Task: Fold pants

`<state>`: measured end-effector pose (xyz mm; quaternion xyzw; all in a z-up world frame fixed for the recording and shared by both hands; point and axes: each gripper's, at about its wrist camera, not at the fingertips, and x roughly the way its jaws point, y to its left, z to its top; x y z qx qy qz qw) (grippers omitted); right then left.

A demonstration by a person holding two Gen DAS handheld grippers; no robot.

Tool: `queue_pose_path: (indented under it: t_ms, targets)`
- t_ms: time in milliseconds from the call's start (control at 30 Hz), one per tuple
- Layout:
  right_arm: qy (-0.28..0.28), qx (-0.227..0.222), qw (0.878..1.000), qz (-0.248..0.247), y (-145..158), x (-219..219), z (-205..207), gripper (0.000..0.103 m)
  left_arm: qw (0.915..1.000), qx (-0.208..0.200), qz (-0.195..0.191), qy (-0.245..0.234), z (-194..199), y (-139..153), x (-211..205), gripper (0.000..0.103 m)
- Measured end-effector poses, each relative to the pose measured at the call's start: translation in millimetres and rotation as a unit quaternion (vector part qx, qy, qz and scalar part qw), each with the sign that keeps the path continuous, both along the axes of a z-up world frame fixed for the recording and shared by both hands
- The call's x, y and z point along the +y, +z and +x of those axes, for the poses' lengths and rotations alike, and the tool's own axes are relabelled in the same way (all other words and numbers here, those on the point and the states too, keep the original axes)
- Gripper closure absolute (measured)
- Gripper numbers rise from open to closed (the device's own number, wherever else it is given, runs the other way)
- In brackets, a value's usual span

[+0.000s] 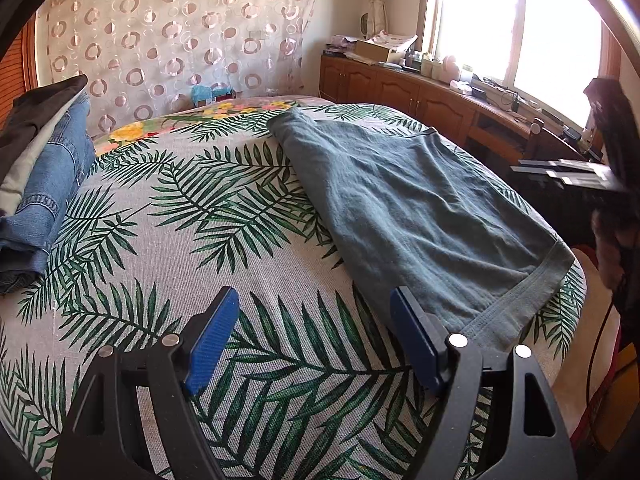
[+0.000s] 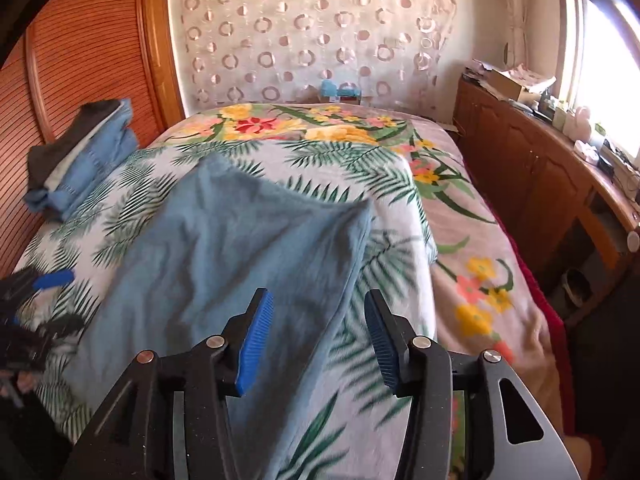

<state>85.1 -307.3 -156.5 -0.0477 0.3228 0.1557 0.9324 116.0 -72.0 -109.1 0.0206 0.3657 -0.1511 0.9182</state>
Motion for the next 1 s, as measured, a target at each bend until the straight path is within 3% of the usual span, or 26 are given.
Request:
queue_pose_path:
  t_ms: [200,500,733,1000]
  targets:
    - [-0.002,0.000,1.000,0.009,-13.0,-11.8,-50.0,0.053,1.0000,0.002,0.000,-0.004,-3.8,3.4,0.6,0.024]
    - [-0.022,0.009,0.999,0.025,-18.6,-14.3,-73.2,0.053,0.9984,0.012,-0.027,-0.047,-31.2,14.5,-18.1,0.025]
    - [-0.023,0.014,0.998,0.049,-19.9,-12.4,-86.6,0.053,0.9961,0.033,-0.024,-0.078,-40.9,8.5,-39.2,0.051]
    - [-0.020,0.017,0.998,0.054,-24.0,-8.4,-91.2,0.053,0.9960,0.046,-0.019,-0.074,-49.3,-1.1,-38.0,0.051]
